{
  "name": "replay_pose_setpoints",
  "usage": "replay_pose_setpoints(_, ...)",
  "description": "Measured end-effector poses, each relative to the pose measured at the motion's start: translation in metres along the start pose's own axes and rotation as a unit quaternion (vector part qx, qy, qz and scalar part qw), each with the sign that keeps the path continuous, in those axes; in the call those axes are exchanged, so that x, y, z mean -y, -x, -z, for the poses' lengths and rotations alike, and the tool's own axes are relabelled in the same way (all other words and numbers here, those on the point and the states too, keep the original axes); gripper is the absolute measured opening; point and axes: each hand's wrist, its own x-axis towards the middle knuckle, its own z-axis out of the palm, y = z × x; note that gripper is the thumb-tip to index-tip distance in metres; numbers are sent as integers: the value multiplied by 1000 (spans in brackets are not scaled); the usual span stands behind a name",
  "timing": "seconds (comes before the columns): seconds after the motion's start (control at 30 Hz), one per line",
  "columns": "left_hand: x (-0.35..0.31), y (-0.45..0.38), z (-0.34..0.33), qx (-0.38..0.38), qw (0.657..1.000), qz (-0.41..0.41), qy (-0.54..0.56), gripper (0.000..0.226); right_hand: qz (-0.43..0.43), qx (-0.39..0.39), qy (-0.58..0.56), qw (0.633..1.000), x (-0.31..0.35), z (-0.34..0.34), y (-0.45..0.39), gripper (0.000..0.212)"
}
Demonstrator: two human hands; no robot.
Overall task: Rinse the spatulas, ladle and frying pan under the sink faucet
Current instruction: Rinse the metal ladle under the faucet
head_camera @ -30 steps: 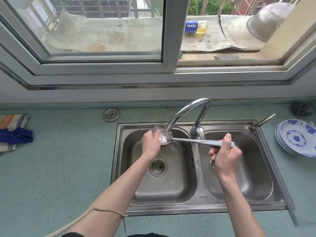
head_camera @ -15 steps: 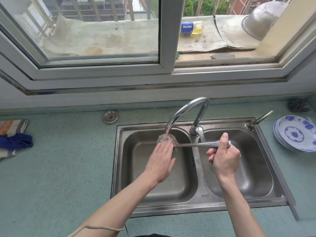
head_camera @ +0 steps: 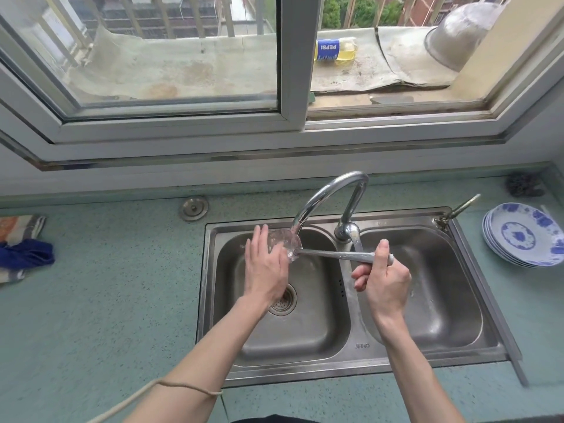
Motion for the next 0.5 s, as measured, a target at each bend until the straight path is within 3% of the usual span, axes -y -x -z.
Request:
replay_pose_setpoints(0.13,-4,-5,11,-40,979,59,192,17,-32,5,-16,999,-5,1,5,64)
replay_pose_setpoints(0.2,-5,-8,11,-28,954,139,264,35,-52,-1,-29,998,-7,1,6,63)
replay_pose_setpoints(0.27,-2,-11,9,-7,901,242,359,40,-71,-6,-47,996,-9,2,6,61)
replay_pose_setpoints(0.33,1,-13,5,18,839,301,452,20,-81,-7,-57,995,-11,4,6,62)
replay_pose_setpoints(0.37,2,-13,4,24,836,309,454,14,-85,-8,-61,994,-11,5,6,63)
replay_pose_setpoints(0.5,5,-15,2,47,882,288,370,37,-88,-3,-72,993,-14,4,8,65)
